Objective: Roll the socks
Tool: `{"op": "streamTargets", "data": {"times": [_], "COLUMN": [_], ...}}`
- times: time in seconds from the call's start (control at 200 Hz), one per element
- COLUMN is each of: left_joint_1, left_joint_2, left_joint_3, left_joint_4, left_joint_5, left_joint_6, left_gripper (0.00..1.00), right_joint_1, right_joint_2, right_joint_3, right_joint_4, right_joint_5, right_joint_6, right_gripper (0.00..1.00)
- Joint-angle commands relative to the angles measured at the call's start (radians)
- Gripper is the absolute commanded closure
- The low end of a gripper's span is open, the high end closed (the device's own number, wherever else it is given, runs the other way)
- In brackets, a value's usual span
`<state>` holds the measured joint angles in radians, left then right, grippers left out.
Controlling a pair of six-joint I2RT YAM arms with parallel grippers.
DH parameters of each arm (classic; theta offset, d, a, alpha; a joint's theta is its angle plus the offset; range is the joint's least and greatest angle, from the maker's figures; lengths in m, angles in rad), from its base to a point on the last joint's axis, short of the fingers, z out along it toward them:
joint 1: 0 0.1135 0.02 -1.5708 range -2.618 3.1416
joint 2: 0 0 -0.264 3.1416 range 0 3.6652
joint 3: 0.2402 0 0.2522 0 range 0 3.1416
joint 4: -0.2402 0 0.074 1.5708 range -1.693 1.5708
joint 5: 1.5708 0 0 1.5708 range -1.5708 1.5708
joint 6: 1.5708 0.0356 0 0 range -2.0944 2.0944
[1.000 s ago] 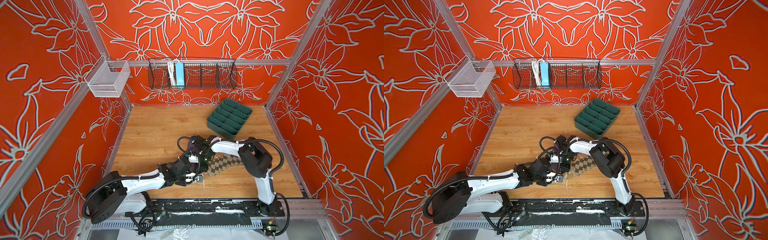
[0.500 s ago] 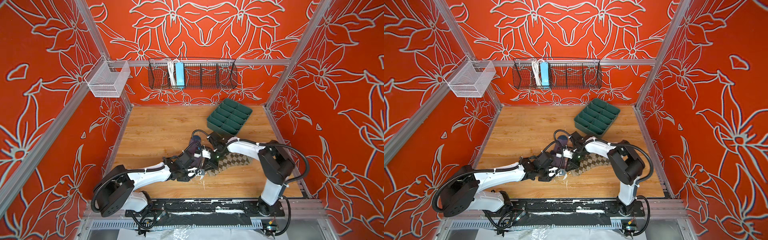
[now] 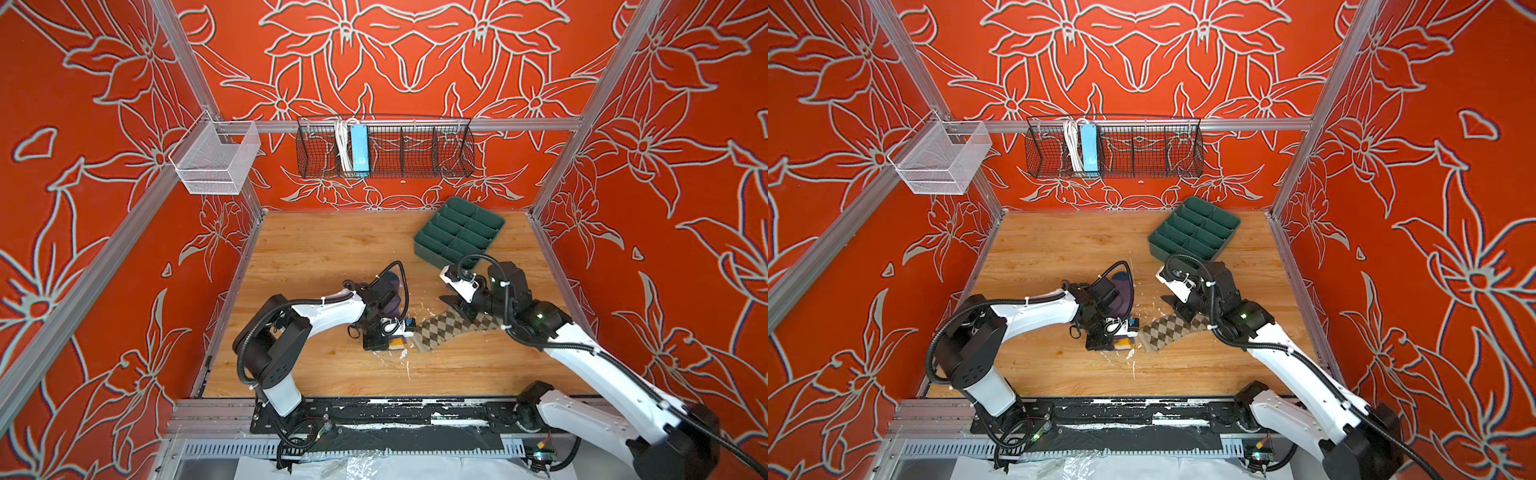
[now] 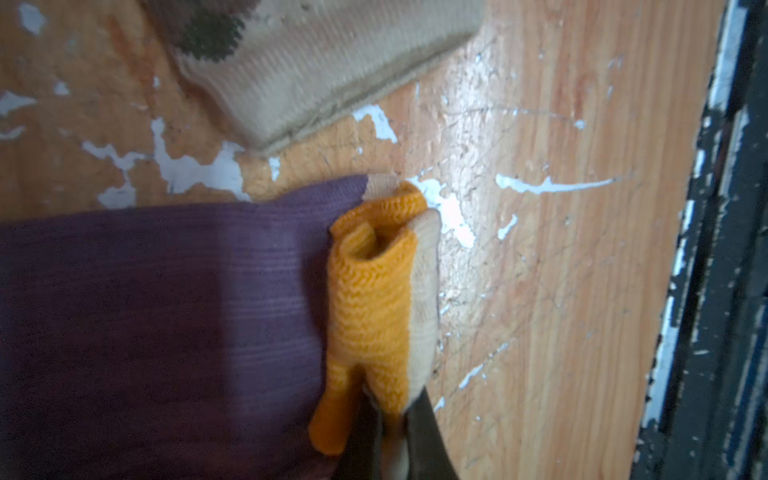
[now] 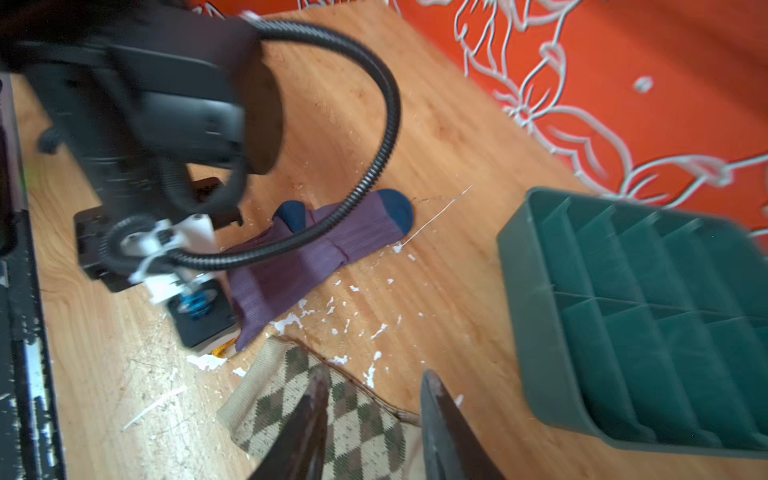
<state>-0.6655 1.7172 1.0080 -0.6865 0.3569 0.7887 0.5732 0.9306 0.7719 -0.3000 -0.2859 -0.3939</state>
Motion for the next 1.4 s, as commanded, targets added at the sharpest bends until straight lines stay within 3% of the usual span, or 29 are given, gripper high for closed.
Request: {"op": "streamTargets", "data": {"times": [0.0, 0.06, 0.15, 0.415, 0.53, 0.891, 1.156, 1.271, 1.391], "left_joint_1": [0.017, 0.025, 0.037, 0.065, 0.067, 0.069, 0.069, 0.068, 0.070], "left_joint_2": [0.081, 0.119, 0.158, 0.202, 0.201, 0.182, 0.107, 0.036, -0.055], "left_joint_3": [0.046, 0.079, 0.114, 0.147, 0.147, 0.137, 0.104, 0.077, 0.045], "left_joint_4": [-0.113, -0.140, -0.164, -0.183, -0.176, -0.168, -0.135, -0.111, -0.076], "left_joint_5": [0.073, 0.076, 0.082, 0.093, 0.088, 0.092, 0.099, 0.076, 0.003], "left_joint_6": [-0.020, -0.023, -0.026, -0.037, -0.042, -0.041, -0.032, -0.031, -0.033], "left_gripper": [0.92, 0.92, 0.92, 0.90, 0.90, 0.88, 0.84, 0.79, 0.75], "right_joint_1": [0.141, 0.266, 0.372, 0.594, 0.605, 0.603, 0.588, 0.561, 0.508], "right_joint_2": [-0.031, -0.026, 0.018, 0.292, 0.402, 0.679, 0.762, 0.770, 0.793], "right_joint_3": [-0.056, -0.078, -0.083, -0.059, -0.050, -0.003, 0.022, 0.077, 0.173], "right_joint_4": [-0.012, -0.009, 0.008, 0.082, 0.169, 0.359, 0.349, 0.215, 0.014], "right_joint_5": [0.148, 0.241, 0.309, 0.421, 0.412, 0.532, 0.510, 0.424, 0.249], "right_joint_6": [-0.168, -0.251, -0.302, -0.382, -0.378, -0.389, -0.374, -0.332, -0.282], "right_gripper": [0.60, 0.58, 0.57, 0.57, 0.58, 0.57, 0.86, 0.96, 1.00]}}
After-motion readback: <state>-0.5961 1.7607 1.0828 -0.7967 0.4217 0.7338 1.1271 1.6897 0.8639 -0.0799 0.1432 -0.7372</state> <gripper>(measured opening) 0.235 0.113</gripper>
